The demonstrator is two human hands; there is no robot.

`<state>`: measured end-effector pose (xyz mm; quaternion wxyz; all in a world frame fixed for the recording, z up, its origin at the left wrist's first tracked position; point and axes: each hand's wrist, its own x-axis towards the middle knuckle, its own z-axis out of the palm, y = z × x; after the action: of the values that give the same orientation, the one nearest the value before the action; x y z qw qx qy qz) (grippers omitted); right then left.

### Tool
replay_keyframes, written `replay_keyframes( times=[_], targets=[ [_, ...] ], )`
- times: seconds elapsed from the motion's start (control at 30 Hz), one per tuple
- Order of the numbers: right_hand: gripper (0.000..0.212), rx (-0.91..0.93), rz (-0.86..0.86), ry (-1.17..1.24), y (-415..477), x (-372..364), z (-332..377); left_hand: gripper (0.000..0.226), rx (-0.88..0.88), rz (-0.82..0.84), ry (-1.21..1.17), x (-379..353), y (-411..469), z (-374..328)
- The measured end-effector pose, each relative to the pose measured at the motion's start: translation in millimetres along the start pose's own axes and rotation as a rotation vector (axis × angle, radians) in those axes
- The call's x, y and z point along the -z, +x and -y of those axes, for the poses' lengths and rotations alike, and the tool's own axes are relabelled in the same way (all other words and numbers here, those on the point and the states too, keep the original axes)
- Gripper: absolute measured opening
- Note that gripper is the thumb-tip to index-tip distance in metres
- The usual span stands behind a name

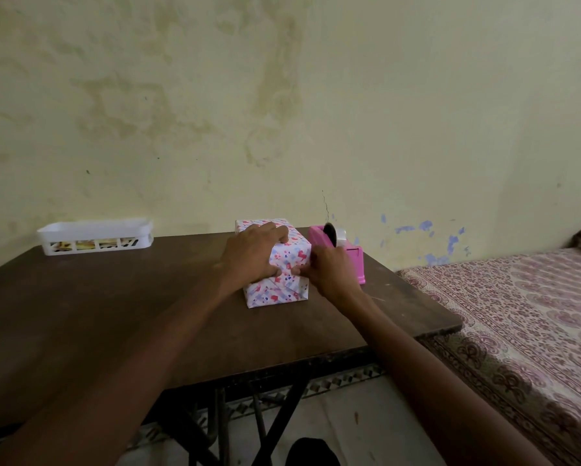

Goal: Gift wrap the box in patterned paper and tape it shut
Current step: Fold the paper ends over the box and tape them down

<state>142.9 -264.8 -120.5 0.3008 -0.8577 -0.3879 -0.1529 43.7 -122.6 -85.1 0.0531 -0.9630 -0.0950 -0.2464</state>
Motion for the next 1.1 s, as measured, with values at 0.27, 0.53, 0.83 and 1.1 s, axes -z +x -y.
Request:
replay_keyframes(
  times=[0.27,0.53,0.83,1.1],
  targets=[
    [0.041,0.039,0.077,0.131,-1,3,-5,0.057,0.008,-0.013,-0.011,-2,-1,0],
    [0.025,0.012,0.053,0.055,-3,7,1,0.059,0.011,-0.046,-0.013,-4,-2,2],
    [0.04,-0.136,0.377,0.7,-14,26,20,0.021,0.239,-0.162,-0.346,5,-5,6],
    [0.071,-0.367,0.165,0.791,4,-2,49,0.038,0.527,-0.331,-0.394,21,-27,36]
  ],
)
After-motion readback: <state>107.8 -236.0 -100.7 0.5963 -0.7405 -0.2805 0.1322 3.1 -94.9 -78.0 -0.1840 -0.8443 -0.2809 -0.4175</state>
